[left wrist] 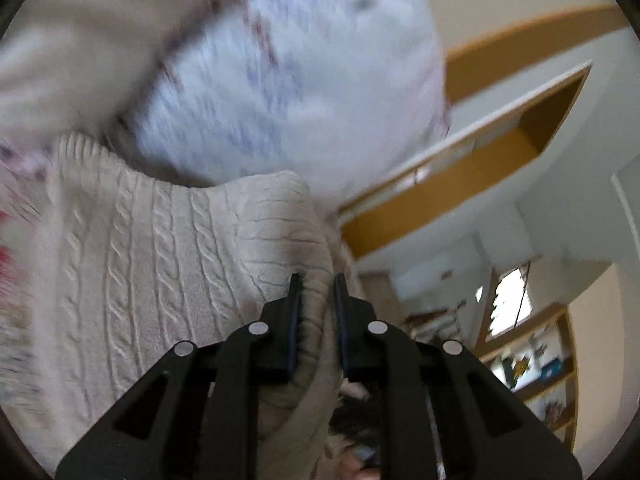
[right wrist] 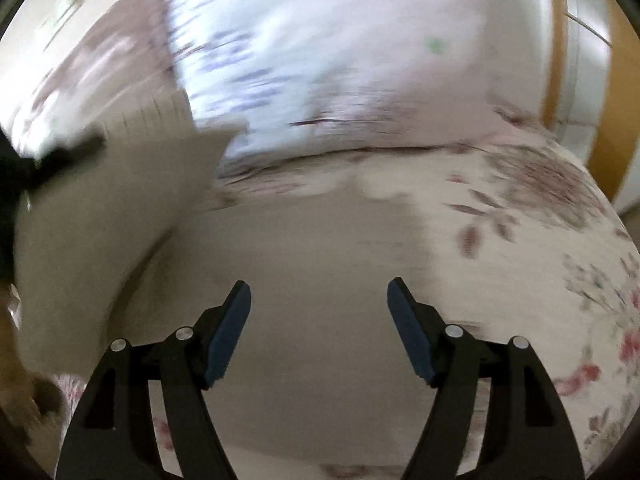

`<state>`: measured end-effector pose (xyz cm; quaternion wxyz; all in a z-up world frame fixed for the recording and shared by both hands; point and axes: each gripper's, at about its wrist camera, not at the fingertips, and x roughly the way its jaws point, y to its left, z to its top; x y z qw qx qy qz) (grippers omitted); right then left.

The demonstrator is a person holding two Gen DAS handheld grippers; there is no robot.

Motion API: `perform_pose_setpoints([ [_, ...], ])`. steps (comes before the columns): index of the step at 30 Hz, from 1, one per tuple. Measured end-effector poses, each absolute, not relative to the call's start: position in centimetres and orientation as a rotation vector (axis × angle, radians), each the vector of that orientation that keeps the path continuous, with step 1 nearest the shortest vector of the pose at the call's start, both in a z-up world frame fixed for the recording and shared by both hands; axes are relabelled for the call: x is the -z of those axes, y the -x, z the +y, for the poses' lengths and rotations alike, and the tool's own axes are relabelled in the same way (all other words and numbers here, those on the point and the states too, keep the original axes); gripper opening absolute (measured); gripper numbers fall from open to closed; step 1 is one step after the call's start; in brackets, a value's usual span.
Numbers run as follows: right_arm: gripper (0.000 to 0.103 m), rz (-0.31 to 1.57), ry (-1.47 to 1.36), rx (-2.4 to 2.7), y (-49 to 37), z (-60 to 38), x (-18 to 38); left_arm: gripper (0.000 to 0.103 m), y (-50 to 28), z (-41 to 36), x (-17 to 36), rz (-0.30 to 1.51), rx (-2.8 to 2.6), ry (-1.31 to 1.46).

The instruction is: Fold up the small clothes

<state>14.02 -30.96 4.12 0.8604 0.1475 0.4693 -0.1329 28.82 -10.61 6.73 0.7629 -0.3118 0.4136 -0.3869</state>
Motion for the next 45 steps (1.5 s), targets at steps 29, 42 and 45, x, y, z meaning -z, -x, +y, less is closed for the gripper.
perform_pose_setpoints([
  [29,0.043,1.163,-0.925,-0.122,-17.5,-33.6,1.3,0.071,-26.6,-3.1,0.7,0.996,0.542,0.537],
  [42,0.016,0.959,-0.353,0.023,-19.6,-30.3,-6.4,0.077,-26.7,-1.3,0.6,0.984,0.581,0.605],
  [45,0.016,0.908,-0.176,0.102,-19.1,-29.8,-8.4,0.077,-26.8,-1.5,0.6,0.977,0.595,0.588],
])
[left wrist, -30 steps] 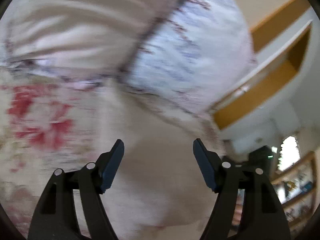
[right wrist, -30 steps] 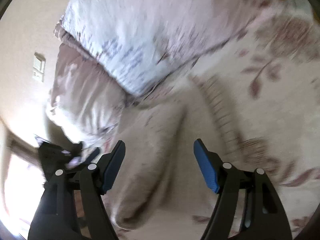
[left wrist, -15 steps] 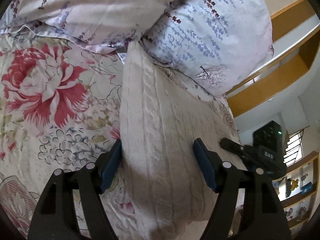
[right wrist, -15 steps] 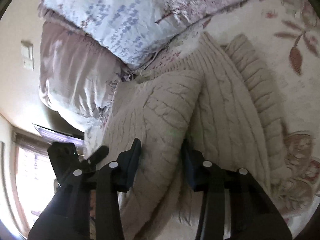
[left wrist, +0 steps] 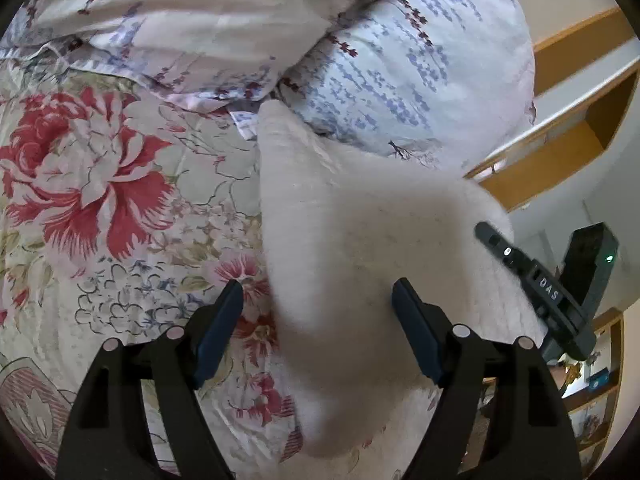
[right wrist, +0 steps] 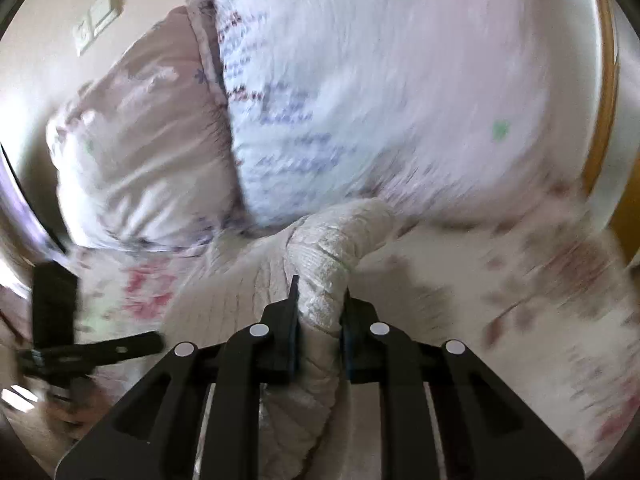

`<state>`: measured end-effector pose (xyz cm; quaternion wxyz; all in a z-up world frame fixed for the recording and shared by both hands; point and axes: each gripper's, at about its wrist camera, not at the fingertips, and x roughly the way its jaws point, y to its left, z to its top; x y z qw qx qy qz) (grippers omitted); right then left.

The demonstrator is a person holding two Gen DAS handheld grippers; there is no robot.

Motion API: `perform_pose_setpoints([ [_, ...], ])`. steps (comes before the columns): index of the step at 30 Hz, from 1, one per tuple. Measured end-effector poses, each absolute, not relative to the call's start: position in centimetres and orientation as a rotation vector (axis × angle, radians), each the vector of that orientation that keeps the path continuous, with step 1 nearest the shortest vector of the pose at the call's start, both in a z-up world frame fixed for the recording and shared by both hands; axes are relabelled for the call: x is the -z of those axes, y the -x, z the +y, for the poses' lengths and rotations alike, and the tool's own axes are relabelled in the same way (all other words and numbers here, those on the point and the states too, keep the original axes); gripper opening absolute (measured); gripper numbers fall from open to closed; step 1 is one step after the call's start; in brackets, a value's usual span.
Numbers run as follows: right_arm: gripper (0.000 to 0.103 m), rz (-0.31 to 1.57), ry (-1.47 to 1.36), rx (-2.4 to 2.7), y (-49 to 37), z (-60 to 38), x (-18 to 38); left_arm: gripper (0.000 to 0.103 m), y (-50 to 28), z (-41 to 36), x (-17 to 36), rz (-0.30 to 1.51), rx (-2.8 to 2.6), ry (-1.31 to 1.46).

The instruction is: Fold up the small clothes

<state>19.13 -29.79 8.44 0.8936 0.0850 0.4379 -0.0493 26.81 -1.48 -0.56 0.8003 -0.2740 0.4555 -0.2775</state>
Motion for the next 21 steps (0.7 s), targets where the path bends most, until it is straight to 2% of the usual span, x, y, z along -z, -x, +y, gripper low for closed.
perform_pose_setpoints([
  [3,0.016,0.92,-0.075,0.157,-18.6,-29.9,-8.3,0.077,-26.9,-2.0,0.6,0.979,0.626,0.557],
  [11,0.016,0.892,-0.103,0.163,-17.8,-30.7,-8.4,0.077,-26.6,-3.2,-0.7,0.958,0.686,0.501],
  [16,0.021,1.096,-0.19,0.315,-17.4,-34.6,-2.9,0.078,-26.6,-3.7,-0.8,0.97,0.713,0.482],
  [18,0.038,1.043,-0.306,0.332,-15.7,-36.4,-3.8,0.079,-26.6,-3.7,-0.8,0.968,0.714,0.481],
  [20,0.048,0.968,-0.393,0.341,-13.6,-37.4,-5.8,0.08,-26.8,-3.7,-0.9,0.972,0.708,0.491],
  [21,0.049,0.943,-0.422,0.327,-12.7,-37.7,-6.5,0.08,-26.8,-3.6,-0.9,0.98,0.702,0.497],
])
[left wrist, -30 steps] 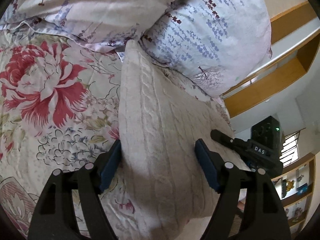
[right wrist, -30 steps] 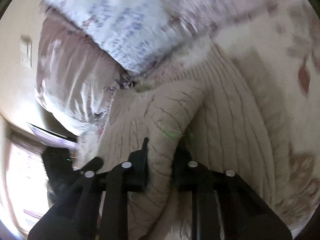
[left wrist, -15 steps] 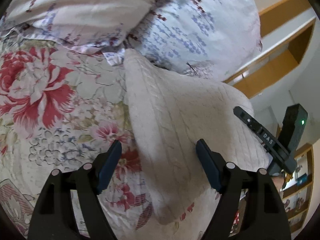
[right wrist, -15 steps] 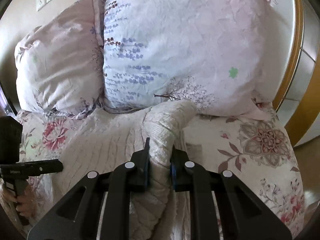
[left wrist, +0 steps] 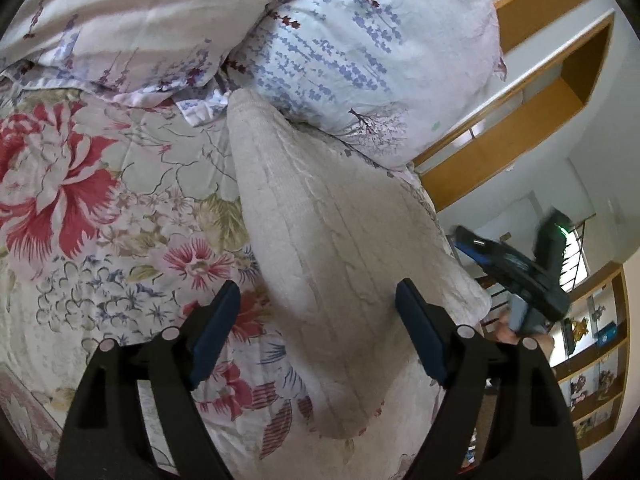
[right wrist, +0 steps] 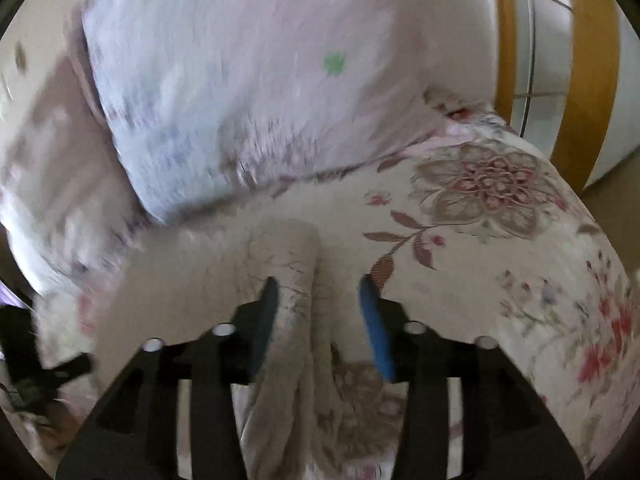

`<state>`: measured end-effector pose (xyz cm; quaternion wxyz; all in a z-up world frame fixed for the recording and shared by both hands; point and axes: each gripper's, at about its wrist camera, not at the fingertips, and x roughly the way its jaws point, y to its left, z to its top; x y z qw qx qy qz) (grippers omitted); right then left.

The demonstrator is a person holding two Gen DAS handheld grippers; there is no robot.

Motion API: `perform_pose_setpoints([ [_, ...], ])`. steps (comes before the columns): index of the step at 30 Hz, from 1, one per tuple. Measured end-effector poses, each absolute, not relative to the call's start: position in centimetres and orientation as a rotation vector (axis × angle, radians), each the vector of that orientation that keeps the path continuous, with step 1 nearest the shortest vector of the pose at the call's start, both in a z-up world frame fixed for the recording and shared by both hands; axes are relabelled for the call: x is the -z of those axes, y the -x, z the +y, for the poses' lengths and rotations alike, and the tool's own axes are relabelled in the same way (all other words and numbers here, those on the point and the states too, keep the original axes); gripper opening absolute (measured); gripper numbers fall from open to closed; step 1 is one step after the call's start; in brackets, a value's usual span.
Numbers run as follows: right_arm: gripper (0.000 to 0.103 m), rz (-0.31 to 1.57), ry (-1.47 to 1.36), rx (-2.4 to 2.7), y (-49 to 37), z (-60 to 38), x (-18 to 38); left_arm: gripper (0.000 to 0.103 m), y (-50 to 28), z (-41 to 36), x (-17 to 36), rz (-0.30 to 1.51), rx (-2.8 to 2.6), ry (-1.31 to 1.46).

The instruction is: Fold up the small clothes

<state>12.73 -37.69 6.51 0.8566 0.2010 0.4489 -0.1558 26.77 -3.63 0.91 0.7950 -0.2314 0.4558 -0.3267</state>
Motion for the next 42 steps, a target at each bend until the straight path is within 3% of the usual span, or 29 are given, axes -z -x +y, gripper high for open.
perform_pose_setpoints([
  [5,0.049,0.897,-0.582,0.21,-8.7,-37.7,-8.0,0.082,-25.2,-3.8,-2.1,0.993,0.674,0.443],
  [15,0.048,0.907,-0.606,0.111,-6.4,-35.5,-6.8,0.08,-21.6,-4.3,-2.2,1.03,0.668,0.436],
  [18,0.048,0.901,-0.605,0.09,-6.2,-35.0,-6.7,0.072,-21.6,-4.7,-1.4,1.067,0.657,0.448],
  [20,0.048,0.906,-0.595,0.087,-6.2,-34.7,-6.4,0.062,-21.7,-4.9,-0.7,1.103,0.655,0.467],
  [22,0.034,0.919,-0.591,0.088,-6.4,-34.5,-5.9,0.05,-22.0,-5.2,0.0,1.133,0.658,0.489],
  [23,0.02,0.941,-0.58,0.089,-6.6,-34.3,-5.4,0.038,-22.1,-5.2,0.3,1.141,0.665,0.502],
  [26,0.013,0.94,-0.538,0.102,-6.6,-33.8,-5.3,0.022,-22.4,-4.8,0.7,1.15,0.684,0.539],
  [31,0.011,0.836,-0.508,0.098,-4.8,-33.4,-8.1,0.017,-21.8,-3.4,0.5,1.118,0.734,0.57],
  [39,0.011,1.005,-0.481,0.226,-4.0,-34.0,-2.5,0.016,-20.9,-2.6,1.9,1.138,0.747,0.563],
  [42,0.011,1.012,-0.481,0.224,-4.1,-33.9,-2.4,0.02,-20.8,-2.7,1.7,1.136,0.747,0.537],
])
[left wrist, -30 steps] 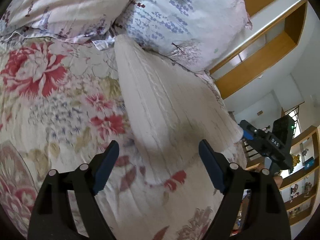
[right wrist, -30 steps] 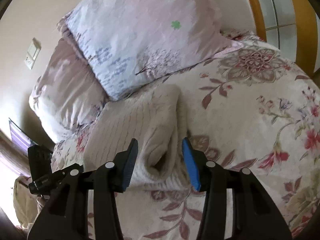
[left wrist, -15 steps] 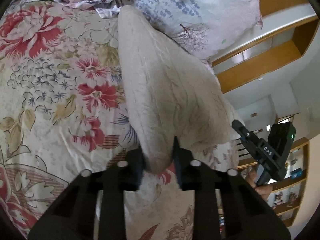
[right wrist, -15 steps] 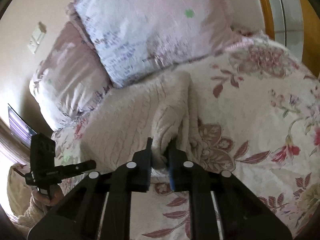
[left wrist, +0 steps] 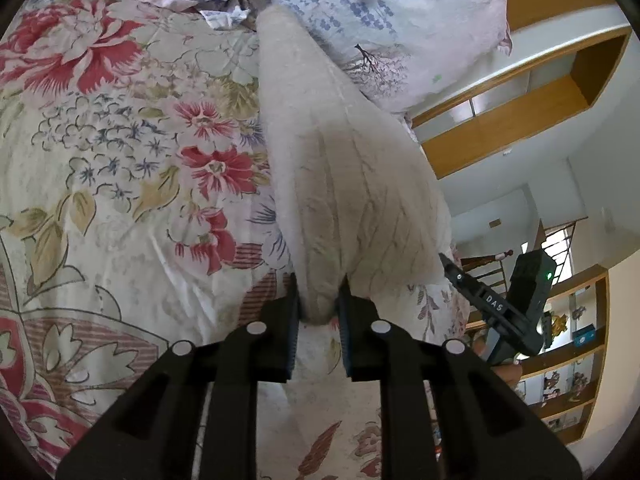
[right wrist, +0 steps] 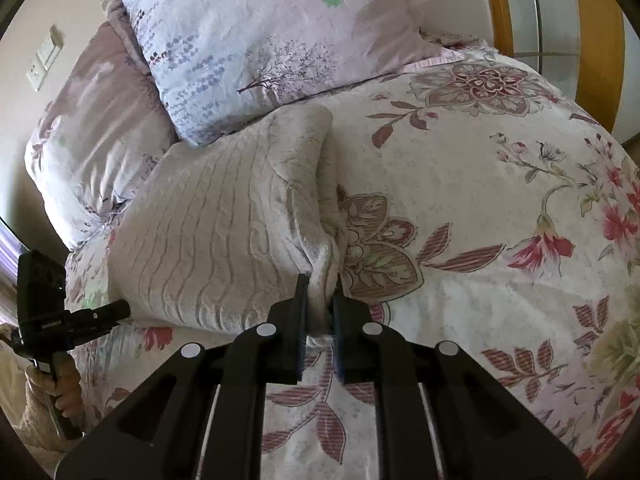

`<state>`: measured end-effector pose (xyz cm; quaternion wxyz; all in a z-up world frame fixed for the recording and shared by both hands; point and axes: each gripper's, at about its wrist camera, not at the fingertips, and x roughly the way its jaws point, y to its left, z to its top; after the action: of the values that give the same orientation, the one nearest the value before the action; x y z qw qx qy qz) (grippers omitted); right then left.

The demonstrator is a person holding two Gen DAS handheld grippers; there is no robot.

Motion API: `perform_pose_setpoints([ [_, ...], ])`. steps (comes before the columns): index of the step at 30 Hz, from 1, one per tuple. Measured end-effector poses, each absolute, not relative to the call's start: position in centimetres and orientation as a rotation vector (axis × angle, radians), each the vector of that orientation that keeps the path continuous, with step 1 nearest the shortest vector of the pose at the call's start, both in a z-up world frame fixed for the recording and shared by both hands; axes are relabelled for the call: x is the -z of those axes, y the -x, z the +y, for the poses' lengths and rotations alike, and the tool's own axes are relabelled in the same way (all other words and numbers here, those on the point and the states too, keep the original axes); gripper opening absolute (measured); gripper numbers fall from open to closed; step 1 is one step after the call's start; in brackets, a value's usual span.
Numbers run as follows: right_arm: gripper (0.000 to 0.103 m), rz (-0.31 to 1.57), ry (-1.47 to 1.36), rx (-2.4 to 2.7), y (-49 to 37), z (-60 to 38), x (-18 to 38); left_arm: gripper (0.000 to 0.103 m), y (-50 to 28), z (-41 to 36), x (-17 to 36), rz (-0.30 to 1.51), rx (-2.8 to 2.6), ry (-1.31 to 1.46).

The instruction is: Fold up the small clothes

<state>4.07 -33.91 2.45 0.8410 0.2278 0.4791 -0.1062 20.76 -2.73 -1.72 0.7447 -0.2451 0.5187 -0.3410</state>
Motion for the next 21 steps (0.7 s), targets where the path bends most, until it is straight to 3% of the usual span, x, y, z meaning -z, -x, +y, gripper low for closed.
perform_pose_setpoints([
  [2,0.014,1.026,-0.506,0.21,-4.2,-34.2,-2.8,0.03,-20.8,-2.9,1.1,1.13,0.747,0.513],
  [3,0.021,1.021,-0.533,0.199,-4.1,-34.4,-3.1,0.036,-20.7,-2.7,0.5,1.108,0.744,0.498],
  [4,0.025,1.011,-0.57,0.185,-4.2,-34.8,-3.4,0.054,-20.9,-2.8,0.0,1.09,0.742,0.492],
  [5,0.036,0.982,-0.63,0.167,-4.2,-35.4,-4.0,0.069,-21.0,-2.6,-0.6,1.064,0.73,0.486],
  [6,0.044,0.961,-0.659,0.158,-4.3,-35.8,-4.3,0.074,-21.2,-2.5,-1.2,1.041,0.713,0.48],
  [7,0.046,0.937,-0.692,0.15,-4.6,-36.3,-4.6,0.079,-21.6,-2.4,-1.8,1.023,0.699,0.47],
  [11,0.048,0.909,-0.78,0.131,-7.1,-37.7,-4.8,0.085,-23.7,-3.2,-2.6,1.014,0.648,0.445],
  [18,0.047,0.972,-0.846,0.143,-11.5,-38.7,-1.9,0.085,-27.0,-4.7,-1.3,1.045,0.583,0.428],
  [19,0.044,0.98,-0.835,0.145,-11.9,-38.5,-1.6,0.085,-27.2,-4.9,-1.0,1.05,0.578,0.428],
  [20,0.027,0.991,-0.799,0.153,-12.3,-38.2,-1.3,0.085,-27.4,-5.2,-0.9,1.054,0.574,0.427],
  [21,0.02,0.996,-0.762,0.153,-12.6,-37.9,-1.2,0.085,-27.7,-5.5,-0.8,1.058,0.574,0.427],
])
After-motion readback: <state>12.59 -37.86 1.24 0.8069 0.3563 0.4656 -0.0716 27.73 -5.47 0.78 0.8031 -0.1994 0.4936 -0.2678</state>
